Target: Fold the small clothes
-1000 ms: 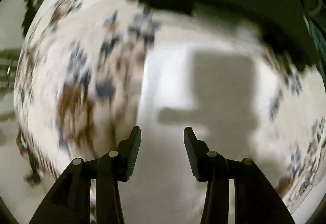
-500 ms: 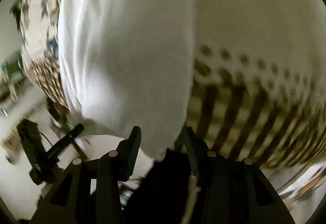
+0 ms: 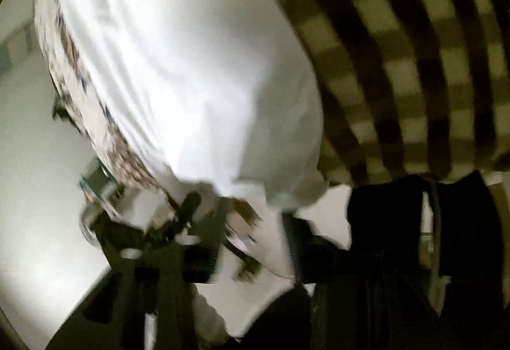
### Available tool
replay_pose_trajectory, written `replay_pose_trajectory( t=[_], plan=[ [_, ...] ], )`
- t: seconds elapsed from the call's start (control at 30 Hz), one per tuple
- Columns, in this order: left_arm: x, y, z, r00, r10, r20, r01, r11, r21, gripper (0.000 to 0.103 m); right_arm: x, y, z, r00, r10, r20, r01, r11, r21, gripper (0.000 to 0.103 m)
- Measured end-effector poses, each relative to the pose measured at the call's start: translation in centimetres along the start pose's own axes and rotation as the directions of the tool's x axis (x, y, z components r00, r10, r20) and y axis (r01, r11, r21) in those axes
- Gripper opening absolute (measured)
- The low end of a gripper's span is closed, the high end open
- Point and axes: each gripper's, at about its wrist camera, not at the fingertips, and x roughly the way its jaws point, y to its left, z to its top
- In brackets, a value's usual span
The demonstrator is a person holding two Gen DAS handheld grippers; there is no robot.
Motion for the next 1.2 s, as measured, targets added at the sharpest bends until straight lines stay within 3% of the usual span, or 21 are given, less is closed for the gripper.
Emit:
replay_pose_trajectory(
  t=[0.03,0.27,0.5,0.53,0.63,0.67,0.8,0.9,0.93,0.97,1.2],
  plan=[
    [-0.3,-0.1,0.1,1.000,0.000,0.021,0.000,1.000,0.010,0.002,0.1,-0.3,-0.2,0.999,-0.028,0.022,0.027,1.000,0.014,0.002],
    [-2.0,0.1,-0.7,0.997,-0.003,0.075,-0.002,0.998,0.063,0.002,1.4,-0.5,-3.3,0.991,-0.132,0.033,0.133,0.991,-0.034,0.000],
    [0.1,2.3,-0.1,1.000,-0.026,0.004,0.026,1.000,0.012,0.007,3.2,0.8,-3.6,0.983,-0.185,0.019,0.186,0.978,-0.094,0.001],
    [0.3,2.5,0.1,0.999,-0.038,-0.005,0.038,0.999,0.001,0.007,3.2,1.2,-3.3,0.979,-0.201,0.016,0.202,0.973,-0.113,0.005],
    [-0.9,3.6,0.5,0.998,-0.061,-0.002,0.061,0.998,-0.019,0.019,1.8,1.4,-3.6,0.970,-0.241,0.021,0.241,0.956,-0.165,0.040],
    [-1.6,3.6,0.4,0.998,-0.056,0.011,0.056,0.998,-0.012,0.025,1.0,1.7,-3.6,0.974,-0.222,0.032,0.225,0.960,-0.170,0.043],
    [-2.7,3.5,0.4,0.999,-0.047,0.024,0.046,0.999,0.008,0.025,-3.1,2.5,-4.0,0.970,-0.209,0.125,0.231,0.951,-0.204,0.044],
    [-2.5,3.8,0.7,0.999,-0.031,0.028,0.031,0.999,0.017,0.026,-3.6,2.1,-2.8,0.973,-0.185,0.136,0.209,0.959,-0.191,0.044],
    [-2.1,3.6,0.9,0.999,-0.027,0.027,0.027,1.000,0.015,0.026,-3.6,1.2,-2.1,0.976,-0.173,0.131,0.195,0.963,-0.188,0.037],
    [-2.0,3.5,0.9,0.999,-0.023,0.027,0.022,1.000,0.015,0.025,-3.7,0.0,-1.4,0.977,-0.169,0.129,0.191,0.963,-0.188,0.006],
    [-0.6,2.0,0.4,1.000,0.009,0.018,-0.010,0.999,0.045,0.025,-0.8,-3.4,-2.4,0.958,-0.280,0.057,0.286,0.937,-0.201,0.001]
  ],
)
